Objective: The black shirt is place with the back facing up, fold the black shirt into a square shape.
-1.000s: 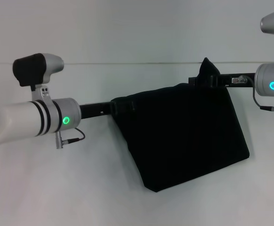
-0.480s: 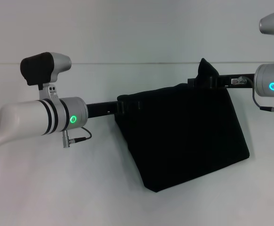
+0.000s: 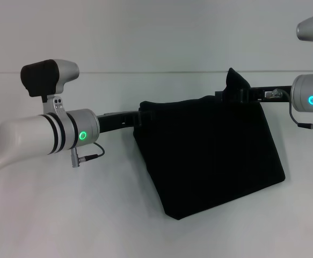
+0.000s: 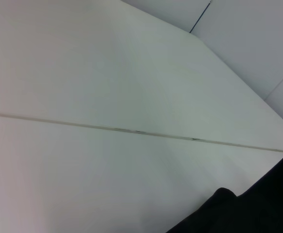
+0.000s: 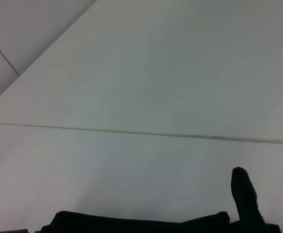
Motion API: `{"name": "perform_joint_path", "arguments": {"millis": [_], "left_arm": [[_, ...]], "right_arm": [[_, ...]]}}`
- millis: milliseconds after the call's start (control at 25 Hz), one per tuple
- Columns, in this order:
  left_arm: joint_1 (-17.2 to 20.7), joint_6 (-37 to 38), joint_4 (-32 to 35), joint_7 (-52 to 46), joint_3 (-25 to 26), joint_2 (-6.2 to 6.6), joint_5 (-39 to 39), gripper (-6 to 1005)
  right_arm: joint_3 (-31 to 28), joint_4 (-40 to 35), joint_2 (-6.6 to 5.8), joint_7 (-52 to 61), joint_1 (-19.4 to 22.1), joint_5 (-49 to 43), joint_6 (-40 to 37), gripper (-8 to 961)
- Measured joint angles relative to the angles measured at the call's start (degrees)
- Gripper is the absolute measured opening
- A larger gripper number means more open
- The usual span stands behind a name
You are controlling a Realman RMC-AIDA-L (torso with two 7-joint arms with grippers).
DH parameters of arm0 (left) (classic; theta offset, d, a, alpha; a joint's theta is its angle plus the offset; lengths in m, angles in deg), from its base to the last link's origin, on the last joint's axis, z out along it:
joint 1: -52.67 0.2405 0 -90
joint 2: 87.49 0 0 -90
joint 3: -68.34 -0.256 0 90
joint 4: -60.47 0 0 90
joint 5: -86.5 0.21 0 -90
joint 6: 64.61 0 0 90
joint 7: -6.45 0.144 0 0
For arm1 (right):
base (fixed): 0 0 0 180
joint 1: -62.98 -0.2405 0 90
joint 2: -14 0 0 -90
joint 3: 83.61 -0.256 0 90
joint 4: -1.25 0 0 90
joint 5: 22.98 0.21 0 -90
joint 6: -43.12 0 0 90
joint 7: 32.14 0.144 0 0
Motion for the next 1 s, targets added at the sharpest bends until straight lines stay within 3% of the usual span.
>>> {"name": "perform_joint_path", "arguments": {"millis": [360,680,1000], "left_arm": [[-0.1,0.0,-0.1,-0.3,-0.1,0.12,0.0,353],[-0.4,0.0,0.2,-1.0,0.0,0.57,0.0,18],[-0.4,-0.2,0.4,-2.1,0.2,1.13,0.3,17]], "right_arm": [[0.0,-0.1,0.0,-0.5,0.6,0.3,-0.5,729],[-0.1,-0.5,-0.55,-0.6,2.0,0.3,-0.6,729],[-0.1,-1.2,-2.3,-0.8,4.5,0.1,-5.3,728]]}}
